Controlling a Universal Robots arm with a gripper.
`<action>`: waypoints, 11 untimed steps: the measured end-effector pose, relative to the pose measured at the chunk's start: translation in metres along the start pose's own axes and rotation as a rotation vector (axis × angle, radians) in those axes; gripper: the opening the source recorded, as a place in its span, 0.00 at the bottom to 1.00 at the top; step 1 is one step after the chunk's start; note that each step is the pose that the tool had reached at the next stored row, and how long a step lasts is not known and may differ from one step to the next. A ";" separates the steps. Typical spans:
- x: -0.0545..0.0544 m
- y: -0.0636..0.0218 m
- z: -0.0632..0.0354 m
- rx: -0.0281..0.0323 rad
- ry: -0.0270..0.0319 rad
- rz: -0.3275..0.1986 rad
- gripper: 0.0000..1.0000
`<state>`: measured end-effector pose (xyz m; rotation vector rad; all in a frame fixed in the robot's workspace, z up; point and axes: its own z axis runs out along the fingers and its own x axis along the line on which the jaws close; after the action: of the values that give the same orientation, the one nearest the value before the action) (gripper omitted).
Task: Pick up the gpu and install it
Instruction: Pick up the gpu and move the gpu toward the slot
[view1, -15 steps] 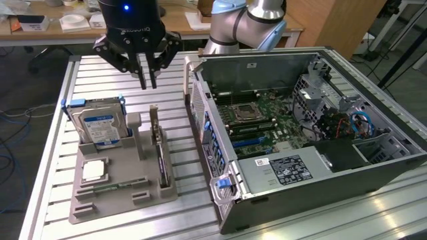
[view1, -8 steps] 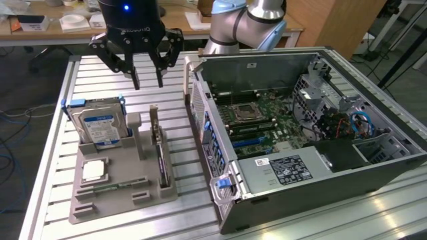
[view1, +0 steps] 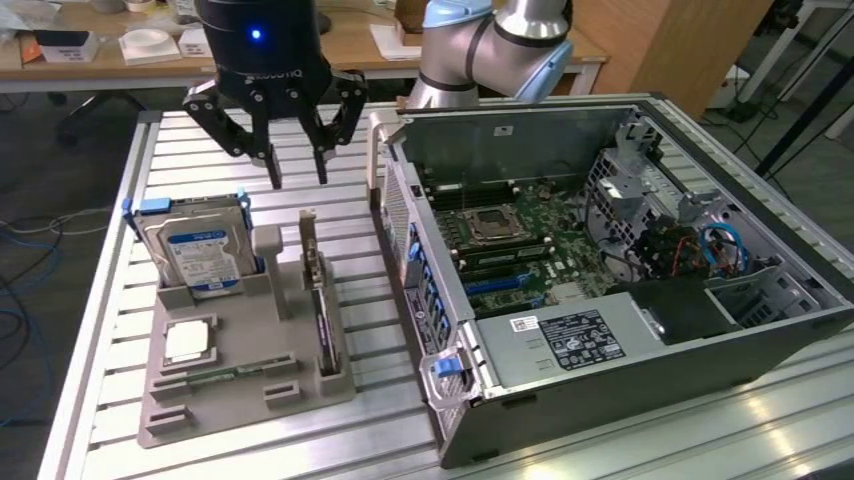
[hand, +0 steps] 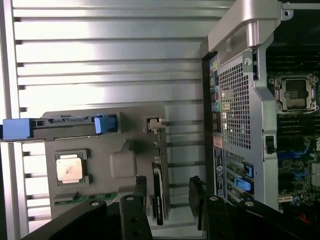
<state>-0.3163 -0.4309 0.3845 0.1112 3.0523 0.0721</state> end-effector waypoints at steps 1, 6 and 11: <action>0.000 -0.0001 0.0018 0.0000 0.0001 0.000 0.47; 0.001 -0.0011 0.0108 0.0000 0.0000 0.000 0.47; 0.002 -0.0020 0.0198 0.0000 0.0000 0.000 0.47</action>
<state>-0.3163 -0.4319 0.3645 0.1113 3.0523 0.0720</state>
